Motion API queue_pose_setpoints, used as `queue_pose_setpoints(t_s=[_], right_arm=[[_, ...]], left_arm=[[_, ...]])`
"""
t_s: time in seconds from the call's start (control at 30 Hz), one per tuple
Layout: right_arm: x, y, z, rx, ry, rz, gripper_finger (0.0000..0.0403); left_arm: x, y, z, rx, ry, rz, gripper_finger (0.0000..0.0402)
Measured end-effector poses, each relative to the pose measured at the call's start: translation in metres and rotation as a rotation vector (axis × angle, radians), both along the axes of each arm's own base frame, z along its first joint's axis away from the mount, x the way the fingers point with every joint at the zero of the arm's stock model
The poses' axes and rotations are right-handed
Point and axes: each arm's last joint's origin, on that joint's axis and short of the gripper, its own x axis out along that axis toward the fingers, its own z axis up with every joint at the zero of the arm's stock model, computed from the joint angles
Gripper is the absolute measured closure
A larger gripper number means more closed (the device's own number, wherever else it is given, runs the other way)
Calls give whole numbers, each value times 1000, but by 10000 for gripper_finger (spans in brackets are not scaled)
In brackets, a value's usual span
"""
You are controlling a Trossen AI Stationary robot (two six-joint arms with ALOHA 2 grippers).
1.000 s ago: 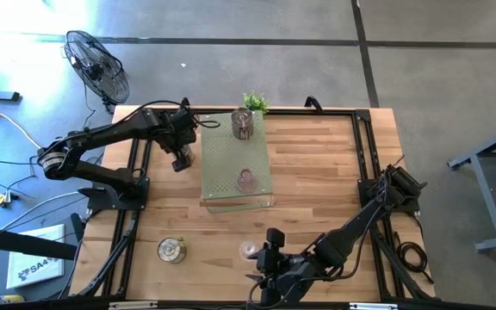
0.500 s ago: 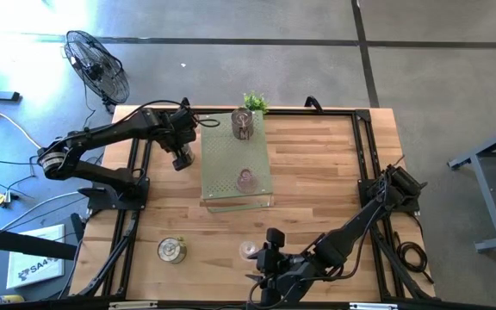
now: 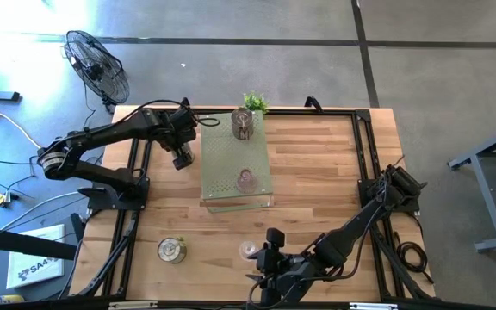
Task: Pick & Place candle stick holders
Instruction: Put the top brown scented candle on the shelf
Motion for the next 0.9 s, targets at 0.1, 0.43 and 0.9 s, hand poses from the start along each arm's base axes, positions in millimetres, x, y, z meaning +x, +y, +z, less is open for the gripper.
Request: queue_pose_setpoints(t_s=[0.1,0.43,0.9], right_arm=[[0,0,0,-2,3,4,194],[0,0,-1,-2,9,5,194],[0,0,-1,-7,9,8,194]], left_arm=[[0,0,0,0,-1,0,2],[0,0,0,1,-3,0,2],[16,9,7,98,-175,2,2]])
